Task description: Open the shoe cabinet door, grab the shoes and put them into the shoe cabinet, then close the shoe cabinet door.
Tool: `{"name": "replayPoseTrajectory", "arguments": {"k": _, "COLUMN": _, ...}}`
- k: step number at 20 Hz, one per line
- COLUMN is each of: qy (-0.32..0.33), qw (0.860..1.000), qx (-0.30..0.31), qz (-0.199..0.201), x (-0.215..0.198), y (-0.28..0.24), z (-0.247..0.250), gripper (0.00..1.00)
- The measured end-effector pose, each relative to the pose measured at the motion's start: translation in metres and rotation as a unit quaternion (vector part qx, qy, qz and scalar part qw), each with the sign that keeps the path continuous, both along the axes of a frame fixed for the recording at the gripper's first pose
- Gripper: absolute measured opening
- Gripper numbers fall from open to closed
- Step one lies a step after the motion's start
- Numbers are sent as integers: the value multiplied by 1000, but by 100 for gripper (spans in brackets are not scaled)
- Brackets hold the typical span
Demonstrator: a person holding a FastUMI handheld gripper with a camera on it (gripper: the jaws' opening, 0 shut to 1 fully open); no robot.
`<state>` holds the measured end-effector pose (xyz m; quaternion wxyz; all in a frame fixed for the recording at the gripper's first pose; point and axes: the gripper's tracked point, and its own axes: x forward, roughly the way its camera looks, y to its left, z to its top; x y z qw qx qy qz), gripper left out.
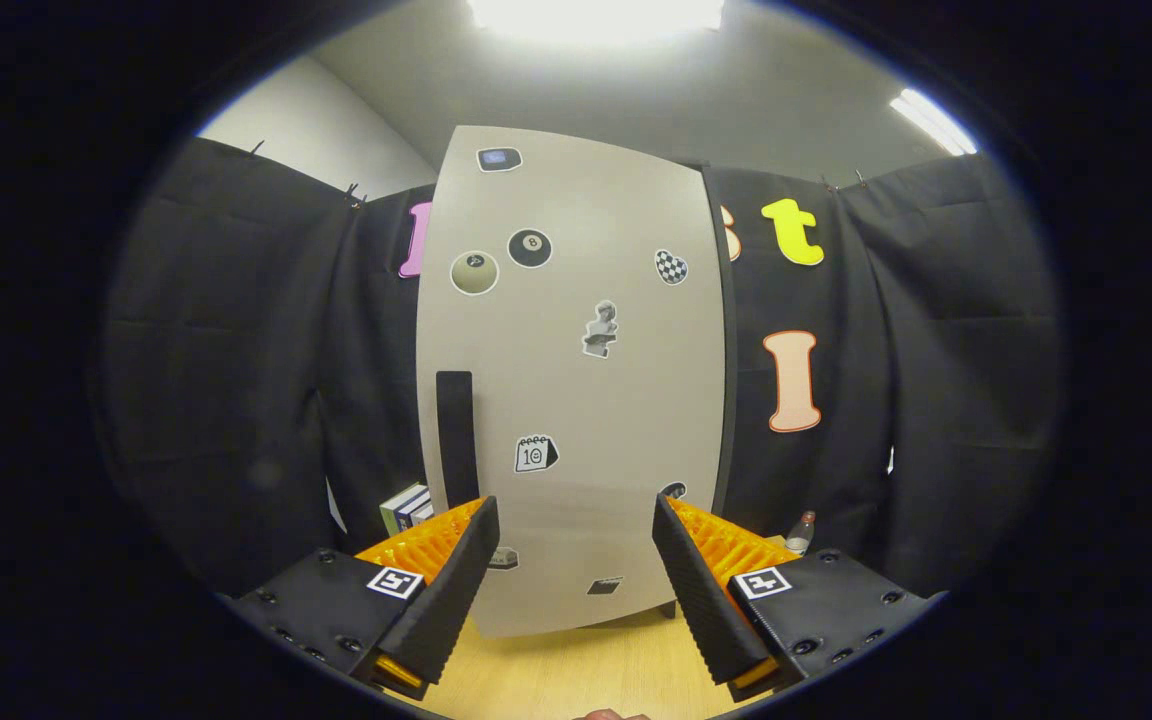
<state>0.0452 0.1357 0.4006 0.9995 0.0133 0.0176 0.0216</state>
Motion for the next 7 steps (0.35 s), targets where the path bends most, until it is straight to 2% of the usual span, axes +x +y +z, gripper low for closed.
{"name": "replayPoseTrajectory", "arguments": {"k": 7, "qy": 20, "qw": 1000, "qx": 19, "qz": 10, "x": 14, "y": 1, "z": -9, "gripper": 97}}
